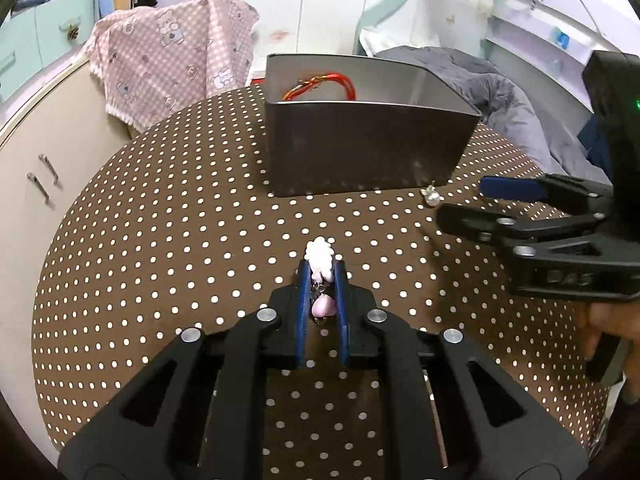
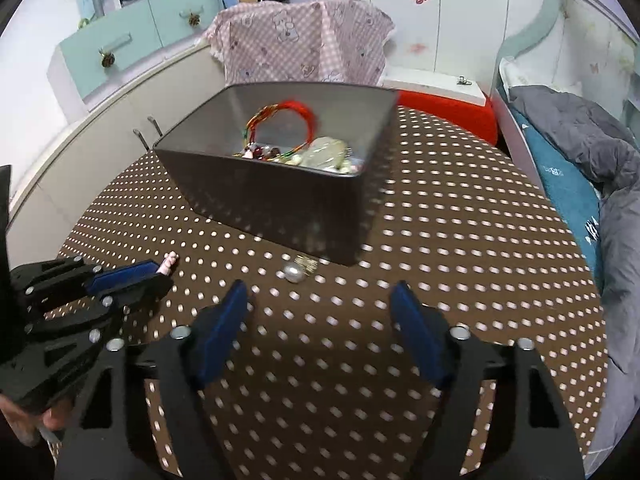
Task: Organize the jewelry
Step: 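Grasp the pink and white charm with the left gripper while the right gripper grasps the pearl, then lower both held items into the grey box and open both grippers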
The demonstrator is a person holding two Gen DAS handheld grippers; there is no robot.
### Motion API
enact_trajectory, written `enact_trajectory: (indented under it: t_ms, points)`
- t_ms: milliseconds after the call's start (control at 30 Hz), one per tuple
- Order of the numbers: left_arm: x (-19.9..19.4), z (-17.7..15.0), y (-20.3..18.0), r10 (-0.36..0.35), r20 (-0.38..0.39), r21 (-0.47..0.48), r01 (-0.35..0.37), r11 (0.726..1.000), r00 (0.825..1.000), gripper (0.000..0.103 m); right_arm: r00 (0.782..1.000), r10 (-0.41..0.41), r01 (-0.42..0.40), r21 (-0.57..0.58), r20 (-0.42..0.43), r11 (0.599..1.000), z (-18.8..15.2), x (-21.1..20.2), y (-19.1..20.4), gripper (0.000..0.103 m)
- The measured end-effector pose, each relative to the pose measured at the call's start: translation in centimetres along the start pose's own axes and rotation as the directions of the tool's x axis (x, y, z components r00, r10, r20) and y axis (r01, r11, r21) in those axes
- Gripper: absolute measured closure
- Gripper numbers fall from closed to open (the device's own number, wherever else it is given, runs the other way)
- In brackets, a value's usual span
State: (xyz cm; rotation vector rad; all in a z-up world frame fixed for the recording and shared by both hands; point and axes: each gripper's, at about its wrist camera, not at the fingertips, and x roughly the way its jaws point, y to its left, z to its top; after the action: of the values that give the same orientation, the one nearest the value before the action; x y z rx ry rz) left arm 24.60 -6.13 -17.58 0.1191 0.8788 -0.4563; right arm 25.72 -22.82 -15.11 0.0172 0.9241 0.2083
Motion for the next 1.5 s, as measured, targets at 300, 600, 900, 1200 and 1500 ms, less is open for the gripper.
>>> enact_trajectory:
  t_ms: [300, 600, 900, 1200, 1500]
  points:
    - [0.6, 0.5, 0.3, -0.023, -0.004, 0.022, 0.023, 0.999, 1.000, 0.076, 0.997, -0.082, 0.082, -0.033, 0.015, 0.996, 0.0, 0.9, 1.2, 0.094]
    - [-0.7, -0.1, 0.2, -0.073, 0.037, 0.015, 0.072, 0.997, 0.997, 0.091, 0.999, -0.002, 0.004, -0.032, 0.044, 0.999, -1.8, -1.9, 0.2, 0.094]
    - [-4.4, 0.1, 1.4, -0.067, 0.106, -0.020, 0.069, 0.997, 0.992, 0.091, 0.987, 0.095, -0.086, -0.071, 0.130, 0.994, -0.9, -8.1, 0.4, 0.094]
    - [-9.0, 5.1, 1.5, -0.049, 0.225, -0.006, 0.052, 0.999, 0.973, 0.091, 0.961, 0.153, -0.129, -0.115, 0.230, 0.985, 3.4, -13.1, 0.9, 0.094]
    - [-8.3, 11.6, 1.7, -0.108, 0.235, -0.011, 0.113, 0.993, 0.966, 0.091, 0.955, 0.170, -0.150, -0.101, 0.242, 0.984, 9.2, -12.7, 0.5, 0.094]
